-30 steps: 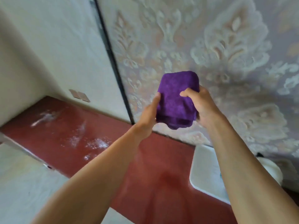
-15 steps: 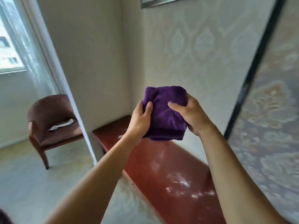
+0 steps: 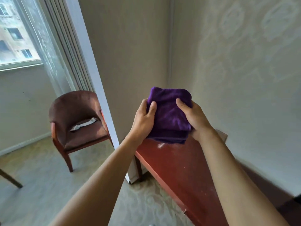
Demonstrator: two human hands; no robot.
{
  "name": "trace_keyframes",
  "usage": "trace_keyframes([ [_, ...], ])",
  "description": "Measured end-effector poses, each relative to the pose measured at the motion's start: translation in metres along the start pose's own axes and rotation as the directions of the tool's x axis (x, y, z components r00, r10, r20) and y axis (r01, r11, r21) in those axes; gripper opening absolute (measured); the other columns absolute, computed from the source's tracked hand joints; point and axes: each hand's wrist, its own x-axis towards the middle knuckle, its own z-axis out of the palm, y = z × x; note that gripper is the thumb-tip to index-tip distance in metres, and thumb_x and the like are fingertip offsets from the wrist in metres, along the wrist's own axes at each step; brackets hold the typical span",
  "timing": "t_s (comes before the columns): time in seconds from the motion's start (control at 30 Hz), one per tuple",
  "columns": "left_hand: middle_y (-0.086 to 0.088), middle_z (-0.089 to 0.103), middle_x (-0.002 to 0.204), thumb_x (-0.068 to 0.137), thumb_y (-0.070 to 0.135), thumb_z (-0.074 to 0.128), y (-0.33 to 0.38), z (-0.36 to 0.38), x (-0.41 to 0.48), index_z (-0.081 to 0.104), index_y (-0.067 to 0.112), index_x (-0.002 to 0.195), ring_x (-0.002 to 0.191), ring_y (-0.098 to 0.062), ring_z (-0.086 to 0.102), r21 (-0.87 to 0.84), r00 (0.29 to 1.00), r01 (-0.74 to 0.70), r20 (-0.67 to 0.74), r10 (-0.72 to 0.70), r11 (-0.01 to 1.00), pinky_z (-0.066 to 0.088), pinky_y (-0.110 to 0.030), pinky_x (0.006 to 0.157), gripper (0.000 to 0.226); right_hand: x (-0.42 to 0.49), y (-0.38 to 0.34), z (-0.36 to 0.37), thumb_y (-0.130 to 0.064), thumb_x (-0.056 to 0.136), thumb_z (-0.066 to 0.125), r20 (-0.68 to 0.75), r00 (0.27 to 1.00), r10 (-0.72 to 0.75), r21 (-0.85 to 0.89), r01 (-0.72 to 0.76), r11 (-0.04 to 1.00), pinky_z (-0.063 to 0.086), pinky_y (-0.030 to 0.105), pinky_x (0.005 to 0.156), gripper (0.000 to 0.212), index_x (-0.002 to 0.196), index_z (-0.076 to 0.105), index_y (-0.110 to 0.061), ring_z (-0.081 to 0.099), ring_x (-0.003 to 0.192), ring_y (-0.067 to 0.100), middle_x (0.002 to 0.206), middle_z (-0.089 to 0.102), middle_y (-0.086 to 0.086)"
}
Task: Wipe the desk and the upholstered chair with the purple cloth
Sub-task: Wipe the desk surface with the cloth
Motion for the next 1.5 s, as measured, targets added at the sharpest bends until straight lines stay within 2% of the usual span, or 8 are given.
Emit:
trace_keyframes([
  [0.33,0.014,0.07,0.105,0.102,0.044,0.042,-0.144,-0.022,0.201,0.057,0.04,0.129,0.105,-0.008,0.065,0.235,0.953,0.147,0.227,-0.201,0.961,0.051,-0.038,0.101,0.031,0.183,0.133,0.031,-0.06,0.097,0.058,0.04,0.929,0.368,0.462,-0.344,0.818,0.054,0.053,0.102,0.062,0.138,0.061,-0.015,0.068,0.122,0.031,0.133,0.069,0.014],
  [0.7,0.012,0.071,0.112,0.1,0.047,0.038,-0.317,0.038,0.308,0.057,0.041,0.125,0.106,-0.015,0.064,0.351,0.86,0.064,0.455,-0.23,0.934,0.045,-0.03,0.092,0.032,0.259,0.257,0.039,-0.025,0.094,0.071,-0.27,0.844,0.462,0.73,-0.134,0.671,0.055,0.054,0.101,0.044,0.132,0.065,-0.004,0.067,0.122,0.035,0.132,0.069,0.02],
  [0.83,0.002,0.072,0.119,0.104,0.035,0.04,-0.377,0.047,0.295,0.064,0.028,0.124,0.108,-0.017,0.064,0.39,0.768,0.008,0.588,-0.255,0.921,0.046,-0.027,0.09,0.031,0.246,0.305,0.055,-0.022,0.095,0.07,-0.506,0.679,0.531,0.744,0.031,0.668,0.058,0.05,0.097,0.039,0.131,0.066,-0.006,0.071,0.116,0.034,0.128,0.071,0.02],
  [0.9,-0.008,0.071,0.117,0.105,0.024,0.04,-0.412,0.047,0.29,0.067,0.018,0.121,0.11,-0.029,0.064,0.453,0.692,-0.024,0.651,-0.312,0.891,0.048,-0.036,0.095,0.031,0.242,0.333,0.068,-0.016,0.095,0.07,-0.752,0.441,0.489,0.587,0.111,0.802,0.061,0.047,0.091,0.024,0.119,0.071,-0.011,0.075,0.101,0.03,0.115,0.077,0.016],
  [1.0,-0.017,0.06,0.13,0.104,0.02,0.039,-0.46,0.035,0.285,0.061,0.016,0.128,0.121,-0.039,0.054,0.633,0.635,-0.146,0.649,-0.419,0.76,0.044,-0.046,0.102,0.033,0.224,0.382,0.09,-0.031,0.091,0.072,-0.96,0.228,0.164,0.105,-0.249,0.963,0.058,0.045,0.078,0.028,0.114,0.069,-0.015,0.072,0.078,0.018,0.089,0.076,-0.002],
  [1.1,-0.015,0.038,0.156,0.104,0.023,0.039,-0.496,0.017,0.285,0.046,0.018,0.146,0.146,-0.036,0.029,0.72,0.617,-0.295,0.646,-0.45,0.628,0.031,-0.048,0.116,0.043,0.203,0.447,0.116,-0.025,0.095,0.069,-0.901,0.434,0.002,-0.306,-0.639,0.706,0.036,0.053,0.117,0.057,0.149,0.051,-0.015,0.046,0.143,0.033,0.157,0.047,0.012],
  [1.27,-0.009,0.003,0.17,0.106,0.03,0.027,-0.547,0.004,0.293,0.013,0.028,0.16,0.156,-0.033,0.0,0.671,0.511,-0.56,0.742,-0.435,0.486,0.011,-0.049,0.125,0.056,0.197,0.531,0.167,-0.065,0.088,0.048,-0.752,0.635,0.179,-0.63,-0.771,0.09,0.018,0.073,0.118,0.082,0.157,0.036,-0.024,0.015,0.153,0.052,0.166,0.021,0.029],
  [1.5,-0.007,0.003,0.17,0.103,0.033,0.019,-0.588,0.002,0.287,0.003,0.033,0.16,0.156,-0.035,0.001,0.621,0.5,-0.67,0.783,-0.371,0.407,0.018,-0.047,0.125,0.06,0.264,0.547,0.107,-0.078,0.096,0.027,-0.734,0.677,0.062,-0.676,-0.736,0.038,0.008,0.072,0.12,0.076,0.161,0.025,-0.039,0.006,0.156,0.047,0.17,0.011,0.023],
])
